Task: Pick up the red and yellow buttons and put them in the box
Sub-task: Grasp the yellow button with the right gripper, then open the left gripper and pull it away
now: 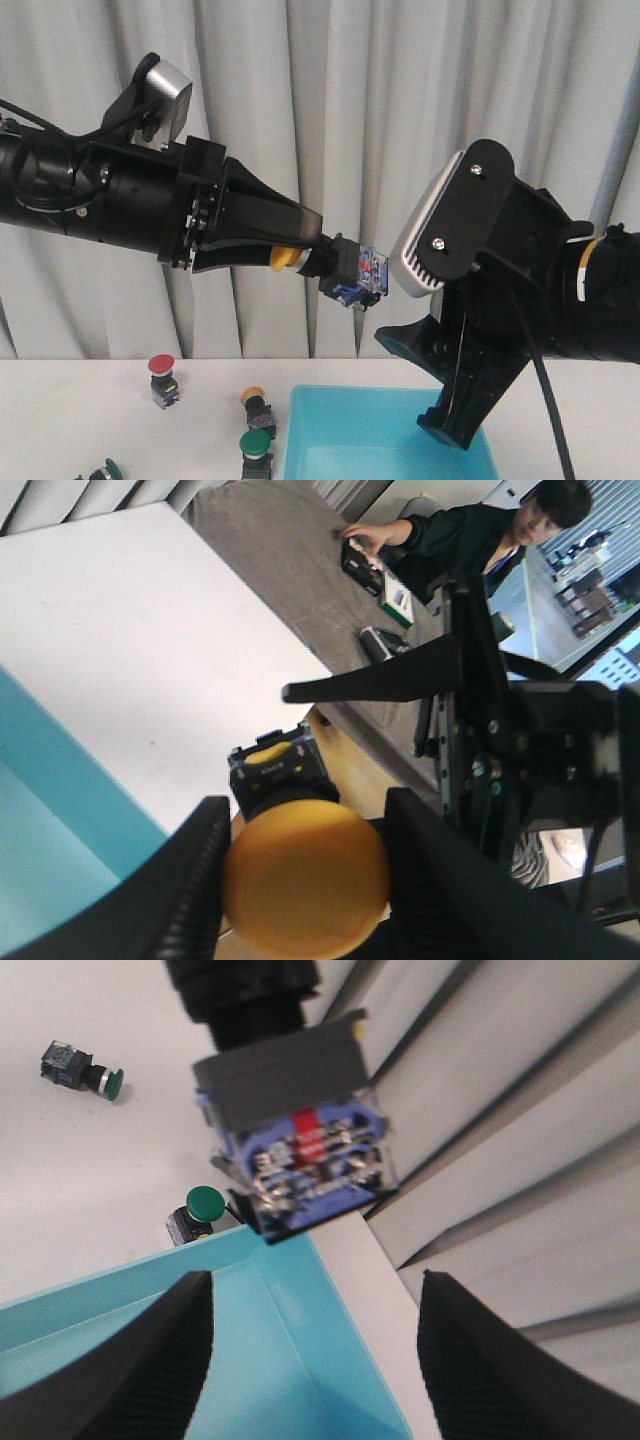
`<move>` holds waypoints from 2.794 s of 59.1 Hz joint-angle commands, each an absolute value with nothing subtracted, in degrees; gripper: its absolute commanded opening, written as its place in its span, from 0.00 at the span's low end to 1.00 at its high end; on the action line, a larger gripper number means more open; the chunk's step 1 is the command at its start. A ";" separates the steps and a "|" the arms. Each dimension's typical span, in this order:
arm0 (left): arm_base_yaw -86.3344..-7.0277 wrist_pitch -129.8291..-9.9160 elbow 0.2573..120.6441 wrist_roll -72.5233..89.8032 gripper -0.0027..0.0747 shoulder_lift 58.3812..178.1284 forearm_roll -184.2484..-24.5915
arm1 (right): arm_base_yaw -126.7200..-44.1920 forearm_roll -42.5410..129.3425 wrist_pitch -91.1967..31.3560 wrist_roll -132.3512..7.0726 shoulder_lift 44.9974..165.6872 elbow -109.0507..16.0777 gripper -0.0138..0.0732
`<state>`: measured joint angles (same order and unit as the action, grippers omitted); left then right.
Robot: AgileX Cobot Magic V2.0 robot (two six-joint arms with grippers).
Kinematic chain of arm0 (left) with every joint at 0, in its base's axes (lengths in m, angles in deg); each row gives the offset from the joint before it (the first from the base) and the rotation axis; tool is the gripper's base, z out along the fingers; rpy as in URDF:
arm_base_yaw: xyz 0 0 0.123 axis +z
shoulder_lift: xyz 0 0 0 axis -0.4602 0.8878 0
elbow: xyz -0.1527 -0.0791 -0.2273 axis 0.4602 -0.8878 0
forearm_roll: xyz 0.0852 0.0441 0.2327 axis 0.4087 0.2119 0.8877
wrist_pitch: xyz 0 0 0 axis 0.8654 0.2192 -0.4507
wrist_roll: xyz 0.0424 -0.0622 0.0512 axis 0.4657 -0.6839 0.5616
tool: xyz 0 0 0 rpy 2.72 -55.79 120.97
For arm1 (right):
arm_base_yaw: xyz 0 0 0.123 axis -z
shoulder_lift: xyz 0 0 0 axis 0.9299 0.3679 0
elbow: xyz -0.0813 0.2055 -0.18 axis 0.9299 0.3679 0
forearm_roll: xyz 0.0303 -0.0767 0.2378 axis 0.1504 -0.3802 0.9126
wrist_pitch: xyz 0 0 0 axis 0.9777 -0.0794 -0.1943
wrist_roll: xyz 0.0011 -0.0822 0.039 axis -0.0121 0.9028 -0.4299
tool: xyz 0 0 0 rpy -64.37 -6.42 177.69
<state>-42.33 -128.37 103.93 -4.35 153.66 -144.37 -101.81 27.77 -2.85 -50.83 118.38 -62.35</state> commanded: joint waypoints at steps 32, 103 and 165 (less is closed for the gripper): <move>-42.61 -128.73 105.51 0.03 0.06 151.05 -150.29 | -101.68 34.31 -9.25 -39.66 116.39 -64.19 0.68; -45.97 -128.73 105.51 0.17 0.06 151.05 -150.31 | -101.68 37.57 -14.23 -39.87 118.25 -64.19 0.82; -45.95 -113.06 105.51 -2.25 0.49 151.05 -144.20 | -101.68 41.94 -13.57 -39.89 118.25 -64.19 0.16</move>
<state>-46.15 -123.36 103.93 -1.02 153.15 -144.83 -101.59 40.53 -10.59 -40.37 119.67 -62.35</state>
